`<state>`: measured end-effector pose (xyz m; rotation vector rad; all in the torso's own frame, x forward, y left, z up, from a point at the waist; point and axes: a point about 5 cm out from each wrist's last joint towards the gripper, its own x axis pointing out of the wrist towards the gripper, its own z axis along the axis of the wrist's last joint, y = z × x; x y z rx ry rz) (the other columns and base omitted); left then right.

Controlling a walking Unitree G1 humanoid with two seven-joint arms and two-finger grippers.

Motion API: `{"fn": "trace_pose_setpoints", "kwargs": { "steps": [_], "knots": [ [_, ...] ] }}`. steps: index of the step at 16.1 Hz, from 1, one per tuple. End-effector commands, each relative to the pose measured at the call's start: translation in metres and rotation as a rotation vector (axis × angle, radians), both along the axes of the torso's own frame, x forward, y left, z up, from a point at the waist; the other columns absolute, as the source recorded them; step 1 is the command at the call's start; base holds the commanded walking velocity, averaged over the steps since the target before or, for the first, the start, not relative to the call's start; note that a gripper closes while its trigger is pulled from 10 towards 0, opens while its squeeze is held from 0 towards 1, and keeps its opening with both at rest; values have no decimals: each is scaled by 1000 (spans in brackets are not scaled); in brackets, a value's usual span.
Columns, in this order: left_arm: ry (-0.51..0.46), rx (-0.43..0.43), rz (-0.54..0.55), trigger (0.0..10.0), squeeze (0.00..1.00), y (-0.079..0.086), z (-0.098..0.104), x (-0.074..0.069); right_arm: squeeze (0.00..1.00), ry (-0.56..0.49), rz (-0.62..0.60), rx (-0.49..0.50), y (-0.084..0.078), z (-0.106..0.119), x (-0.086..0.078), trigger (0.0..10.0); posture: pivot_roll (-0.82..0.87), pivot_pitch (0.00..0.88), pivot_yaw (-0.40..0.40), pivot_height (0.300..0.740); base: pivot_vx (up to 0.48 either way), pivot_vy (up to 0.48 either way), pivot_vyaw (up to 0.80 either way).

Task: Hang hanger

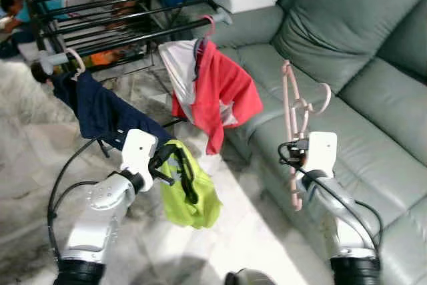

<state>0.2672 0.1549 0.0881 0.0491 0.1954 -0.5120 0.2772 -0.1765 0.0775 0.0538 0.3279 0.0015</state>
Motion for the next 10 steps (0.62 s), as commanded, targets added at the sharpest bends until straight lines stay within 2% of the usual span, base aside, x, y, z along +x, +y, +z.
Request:
{"fn": "trace_pose_setpoints", "kwargs": {
  "steps": [1, 7, 10],
  "knots": [
    [-52, -10, -21, 10000, 0, -3, 12, 3, 0, -9, -12, -5, -3, 2, 1, 10000, -35, 42, -22, 740, 300, 0, -525],
    [-49, -16, -27, 10000, 0, -4, 12, 3, 0, -6, -8, -7, -2, 1, 1, 10000, -35, 42, -22, 740, 302, 0, -800],
    [-43, -18, -32, 10000, 0, -5, 11, 2, 0, -4, -6, -8, -2, 1, 2, 10000, -35, 39, -25, 740, 299, 0, -485]
  ]
}}
